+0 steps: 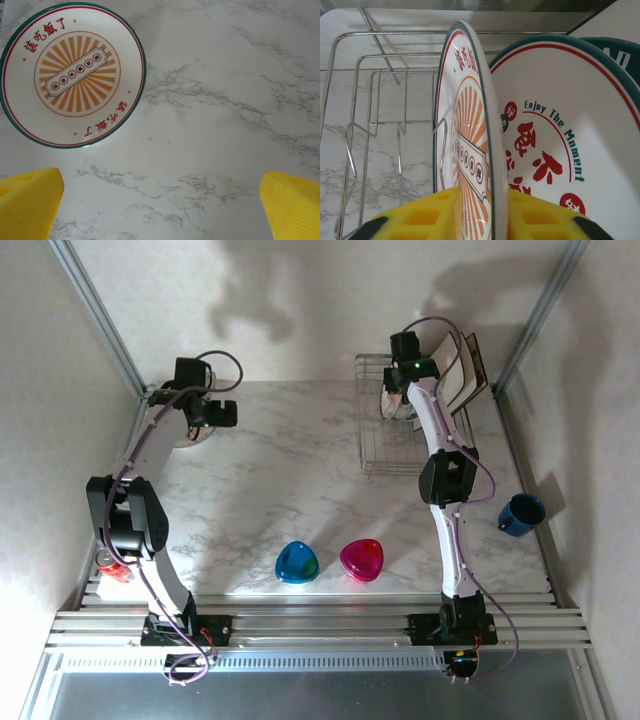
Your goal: Unload the plates from the dish rack
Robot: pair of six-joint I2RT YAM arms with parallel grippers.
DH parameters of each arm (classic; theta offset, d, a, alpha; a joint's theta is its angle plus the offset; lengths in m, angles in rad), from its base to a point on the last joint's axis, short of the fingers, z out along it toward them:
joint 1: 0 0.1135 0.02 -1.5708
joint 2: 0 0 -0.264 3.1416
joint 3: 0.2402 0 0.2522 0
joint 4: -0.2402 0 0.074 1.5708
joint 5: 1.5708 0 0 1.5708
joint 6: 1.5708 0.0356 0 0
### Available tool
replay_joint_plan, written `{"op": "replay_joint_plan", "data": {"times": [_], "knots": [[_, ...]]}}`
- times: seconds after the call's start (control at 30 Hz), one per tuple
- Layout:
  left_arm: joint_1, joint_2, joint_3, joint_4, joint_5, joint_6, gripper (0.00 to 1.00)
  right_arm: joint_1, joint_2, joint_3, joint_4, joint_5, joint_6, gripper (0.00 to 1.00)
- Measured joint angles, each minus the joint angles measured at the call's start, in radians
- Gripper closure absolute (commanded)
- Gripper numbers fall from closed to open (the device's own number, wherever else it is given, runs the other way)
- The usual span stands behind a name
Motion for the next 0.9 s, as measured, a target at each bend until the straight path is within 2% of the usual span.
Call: {"op": "replay_joint_plan", "data": {"times": [0.33,0.67,0.9], "knots": [[0.0,0.0,0.0,0.0,0.0,-0.003,0.0,-0.003,0.0,0.0,0.007,0.032,0.008,1.0],[0.0,0.0,-0.024,0.0,-0.001,-0.006,0.0,0.0,-0.016,0.0,-0.006,0.037,0.006,1.0],[-0.001,0.0,-0.042,0.0,-0.001,-0.016,0.0,0.0,-0.094,-0.001,-0.046,0.066,-0.02,1.0]]}}
